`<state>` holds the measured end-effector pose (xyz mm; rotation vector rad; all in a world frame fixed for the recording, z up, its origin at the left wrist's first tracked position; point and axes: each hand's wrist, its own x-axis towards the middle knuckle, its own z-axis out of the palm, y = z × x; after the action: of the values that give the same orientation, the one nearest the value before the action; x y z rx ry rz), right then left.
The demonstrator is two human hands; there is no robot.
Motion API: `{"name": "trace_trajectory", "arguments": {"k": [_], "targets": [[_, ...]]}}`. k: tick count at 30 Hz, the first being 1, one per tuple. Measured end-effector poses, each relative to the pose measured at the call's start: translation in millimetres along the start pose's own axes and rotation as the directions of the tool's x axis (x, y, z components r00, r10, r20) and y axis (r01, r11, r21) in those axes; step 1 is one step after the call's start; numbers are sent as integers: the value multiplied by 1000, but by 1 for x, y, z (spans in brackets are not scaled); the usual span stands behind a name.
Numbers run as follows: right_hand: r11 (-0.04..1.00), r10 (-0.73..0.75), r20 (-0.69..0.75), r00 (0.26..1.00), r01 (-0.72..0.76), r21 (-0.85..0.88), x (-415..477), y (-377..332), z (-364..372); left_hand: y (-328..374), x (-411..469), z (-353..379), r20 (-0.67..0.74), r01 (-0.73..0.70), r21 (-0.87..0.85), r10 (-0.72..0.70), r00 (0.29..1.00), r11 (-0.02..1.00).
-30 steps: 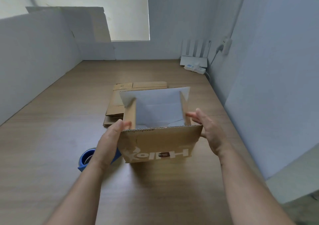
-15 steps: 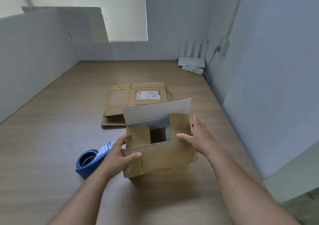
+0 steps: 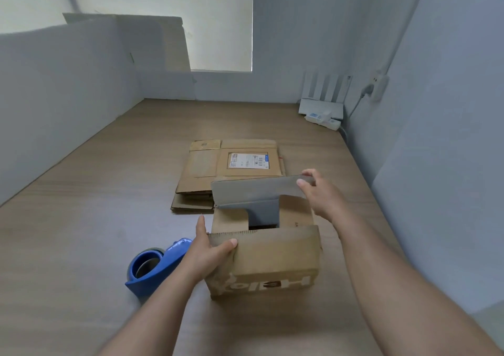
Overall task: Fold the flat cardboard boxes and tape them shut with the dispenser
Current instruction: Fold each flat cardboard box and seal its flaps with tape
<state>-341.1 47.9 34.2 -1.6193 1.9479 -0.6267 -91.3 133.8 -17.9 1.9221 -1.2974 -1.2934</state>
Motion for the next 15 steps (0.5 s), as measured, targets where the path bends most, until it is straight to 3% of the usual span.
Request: {"name": "trace_trajectory", "arguments": {"k": [4, 6, 9, 11, 13, 15], "targets": [[986, -29, 168, 985, 56, -158, -12, 12, 7, 6, 25, 14, -76, 16, -4, -17, 997, 1000], [977, -54, 178, 983, 89, -194, -24, 37, 28, 8, 34, 20, -74, 61, -51, -65, 995, 997], [989, -128, 66, 990, 132, -69, -35, 65, 44, 9, 39, 22, -57, 67, -100, -73, 996, 993], [998, -58, 15, 998, 57, 40, -37, 68, 46, 5, 42, 20, -44, 26, -98, -31, 999, 995], [983, 56, 44, 997, -63, 171, -39, 69, 47, 3, 43, 19, -66, -12, -79, 7, 998, 997], [967, 72, 70, 995, -87, 238, -40, 73, 50, 1, 41, 19, -91, -15, -63, 9, 996, 998]]}}
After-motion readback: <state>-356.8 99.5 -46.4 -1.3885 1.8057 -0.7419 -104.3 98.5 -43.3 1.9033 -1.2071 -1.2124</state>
